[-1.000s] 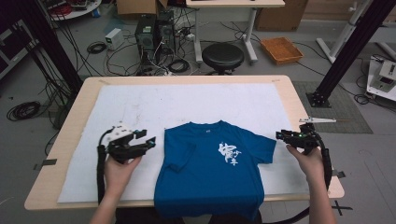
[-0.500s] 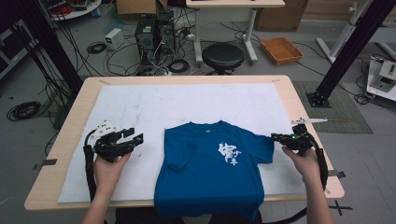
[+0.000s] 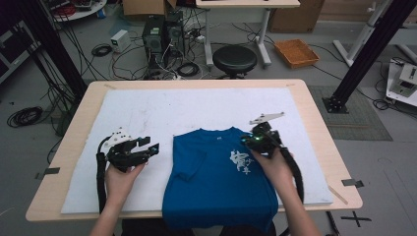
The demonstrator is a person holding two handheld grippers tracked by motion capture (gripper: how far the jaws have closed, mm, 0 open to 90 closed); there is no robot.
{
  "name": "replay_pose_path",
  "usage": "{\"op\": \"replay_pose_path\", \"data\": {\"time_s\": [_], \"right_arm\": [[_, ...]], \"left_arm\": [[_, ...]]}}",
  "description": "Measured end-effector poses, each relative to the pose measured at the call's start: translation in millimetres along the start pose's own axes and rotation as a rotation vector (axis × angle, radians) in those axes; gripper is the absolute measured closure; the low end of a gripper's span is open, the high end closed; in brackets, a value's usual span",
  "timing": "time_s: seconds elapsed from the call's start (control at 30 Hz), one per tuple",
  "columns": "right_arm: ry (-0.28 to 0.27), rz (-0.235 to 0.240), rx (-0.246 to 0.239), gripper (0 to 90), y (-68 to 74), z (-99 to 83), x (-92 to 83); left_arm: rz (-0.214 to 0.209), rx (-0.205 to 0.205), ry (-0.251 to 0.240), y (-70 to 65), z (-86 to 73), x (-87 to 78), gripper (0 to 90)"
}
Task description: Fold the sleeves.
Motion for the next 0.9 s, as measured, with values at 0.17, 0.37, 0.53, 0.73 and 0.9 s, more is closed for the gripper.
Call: {"op": "replay_pose_path", "data": {"time_s": [0.17, 0.37, 0.53, 0.73, 0.9], "right_arm": [[-0.055, 0.036, -0.022, 77.0, 23.7, 10.4, 11.4], [-0.120, 0.010, 0.040, 69.6, -19.1, -6.4, -4.0], [-0.124, -0.044, 0.137, 61.1, -67.8, -35.7, -3.2], [-0.174, -0.068, 0.266, 42.6, -112.4, -51.8, -3.9], [-0.185, -0.064, 0.260, 37.6, -115.5, -50.7, -2.7]], "left_arm": [[-0.014, -0.001, 0.007, -2.6, -0.7, 3.5, 47.6], [-0.002, -0.005, 0.014, 0.1, -3.0, 6.5, 45.8], [0.039, 0.003, 0.014, 3.4, -2.8, 5.3, 44.5], [0.070, 0.009, 0.027, 10.0, -4.8, -1.6, 41.8], [0.088, -0.002, -0.018, 15.7, 0.2, -14.2, 39.7]]}}
Point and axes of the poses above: each handheld gripper's, and its own axes: x roughly forward along the jaws, z roughly out of its top, y roughly to its left, the point moved 8 cm from there along x, roughly forward along the jaws, and after that the axes turned 14 degrees about -z, right-handed, at the moved point
